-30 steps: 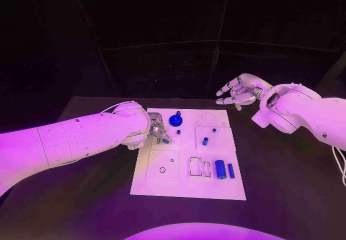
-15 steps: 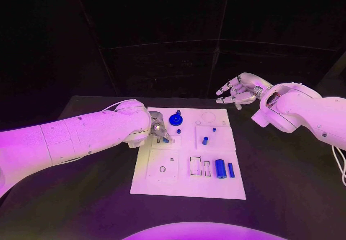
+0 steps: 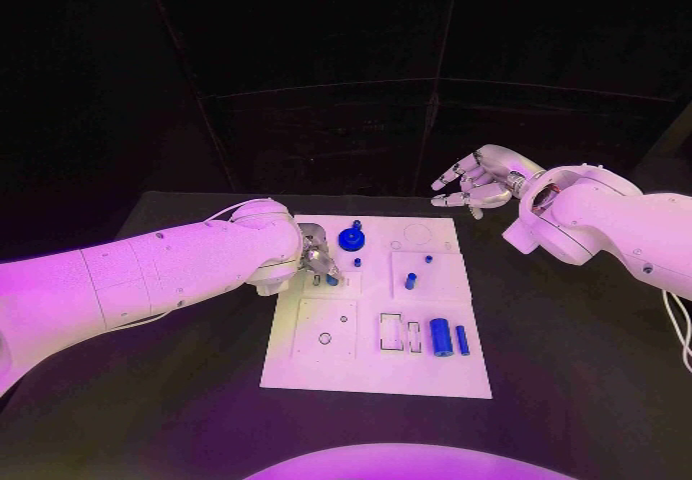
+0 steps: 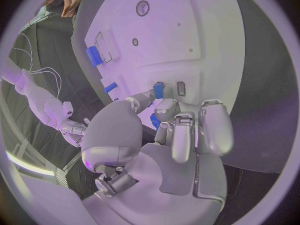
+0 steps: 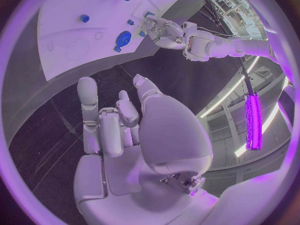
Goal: Assemble the parts on the task board
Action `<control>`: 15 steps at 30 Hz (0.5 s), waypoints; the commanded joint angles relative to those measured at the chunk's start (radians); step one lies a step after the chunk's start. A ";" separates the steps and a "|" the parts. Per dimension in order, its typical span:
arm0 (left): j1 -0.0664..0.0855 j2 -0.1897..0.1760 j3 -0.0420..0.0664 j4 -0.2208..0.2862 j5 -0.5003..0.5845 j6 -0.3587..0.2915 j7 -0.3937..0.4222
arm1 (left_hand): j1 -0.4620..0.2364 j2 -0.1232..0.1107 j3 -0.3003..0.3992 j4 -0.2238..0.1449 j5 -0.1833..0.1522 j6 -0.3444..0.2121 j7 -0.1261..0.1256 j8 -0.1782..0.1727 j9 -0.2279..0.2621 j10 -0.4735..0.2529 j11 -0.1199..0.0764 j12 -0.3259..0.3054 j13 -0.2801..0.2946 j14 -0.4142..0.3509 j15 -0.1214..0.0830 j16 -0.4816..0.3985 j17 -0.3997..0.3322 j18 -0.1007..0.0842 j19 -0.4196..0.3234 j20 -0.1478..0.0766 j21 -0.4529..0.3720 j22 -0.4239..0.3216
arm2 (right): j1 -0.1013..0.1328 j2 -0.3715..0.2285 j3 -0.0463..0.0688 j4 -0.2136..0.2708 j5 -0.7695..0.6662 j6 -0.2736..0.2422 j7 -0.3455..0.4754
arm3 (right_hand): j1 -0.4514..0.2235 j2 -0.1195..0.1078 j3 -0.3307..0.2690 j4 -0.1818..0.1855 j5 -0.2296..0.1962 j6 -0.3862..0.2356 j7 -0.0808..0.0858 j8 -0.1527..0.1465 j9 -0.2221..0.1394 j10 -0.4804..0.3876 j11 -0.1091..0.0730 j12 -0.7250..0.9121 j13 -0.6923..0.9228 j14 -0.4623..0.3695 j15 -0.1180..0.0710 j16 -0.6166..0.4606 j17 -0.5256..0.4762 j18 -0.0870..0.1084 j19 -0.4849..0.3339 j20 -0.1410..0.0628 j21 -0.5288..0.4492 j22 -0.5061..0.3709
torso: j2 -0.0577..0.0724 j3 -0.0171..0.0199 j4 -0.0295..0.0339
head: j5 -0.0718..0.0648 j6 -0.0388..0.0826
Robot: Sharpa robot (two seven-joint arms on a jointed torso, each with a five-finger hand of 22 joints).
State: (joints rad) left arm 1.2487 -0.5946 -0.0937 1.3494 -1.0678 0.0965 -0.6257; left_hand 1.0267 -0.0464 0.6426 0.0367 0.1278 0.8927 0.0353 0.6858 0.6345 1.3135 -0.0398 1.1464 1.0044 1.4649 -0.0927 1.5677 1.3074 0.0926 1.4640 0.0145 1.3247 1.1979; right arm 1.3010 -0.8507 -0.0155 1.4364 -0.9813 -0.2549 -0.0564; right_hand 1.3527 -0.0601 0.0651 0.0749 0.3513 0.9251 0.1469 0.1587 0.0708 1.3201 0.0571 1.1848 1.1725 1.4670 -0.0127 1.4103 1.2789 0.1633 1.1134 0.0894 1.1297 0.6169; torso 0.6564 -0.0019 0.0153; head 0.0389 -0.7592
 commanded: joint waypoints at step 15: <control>-0.004 0.012 -0.004 -0.019 0.013 0.021 0.000 | -0.014 -0.001 0.038 -0.041 -0.019 0.016 -0.008 0.006 0.007 0.007 -0.003 0.005 0.000 0.106 -0.009 0.003 0.263 -0.019 0.007 -0.007 0.002 0.001 | 0.002 0.001 0.001 0.000 -0.002 0.000 0.004 | 0.001 0.012 -0.001 0.005 0.003 -0.006 0.001 0.005 -0.001 -0.006 0.001 -0.004 -0.002 0.043 -0.005 -0.004 0.000 0.005 -0.006 0.001 -0.005 -0.002 | 0.001 0.0006 0.0000 | -0.001 0.000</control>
State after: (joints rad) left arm 1.2484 -0.5848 -0.0942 1.3341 -1.0604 0.0946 -0.6227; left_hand 1.0267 -0.0465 0.6455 0.0388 0.1120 0.8945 0.0339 0.6856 0.6413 1.3152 -0.0413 1.1463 1.0053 1.4652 -0.0929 1.5677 1.3074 0.0926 1.4640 0.0146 1.3247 1.2001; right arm 1.3010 -0.8500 -0.0155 1.4359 -0.9813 -0.2548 -0.0566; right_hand 1.3527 -0.0601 0.0650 0.0749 0.3513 0.9251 0.1469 0.1587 0.0708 1.3201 0.0571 1.1848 1.1711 1.4670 -0.0127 1.4104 1.2790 0.1633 1.1133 0.0894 1.1297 0.6160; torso 0.6563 -0.0015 0.0160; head 0.0398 -0.7586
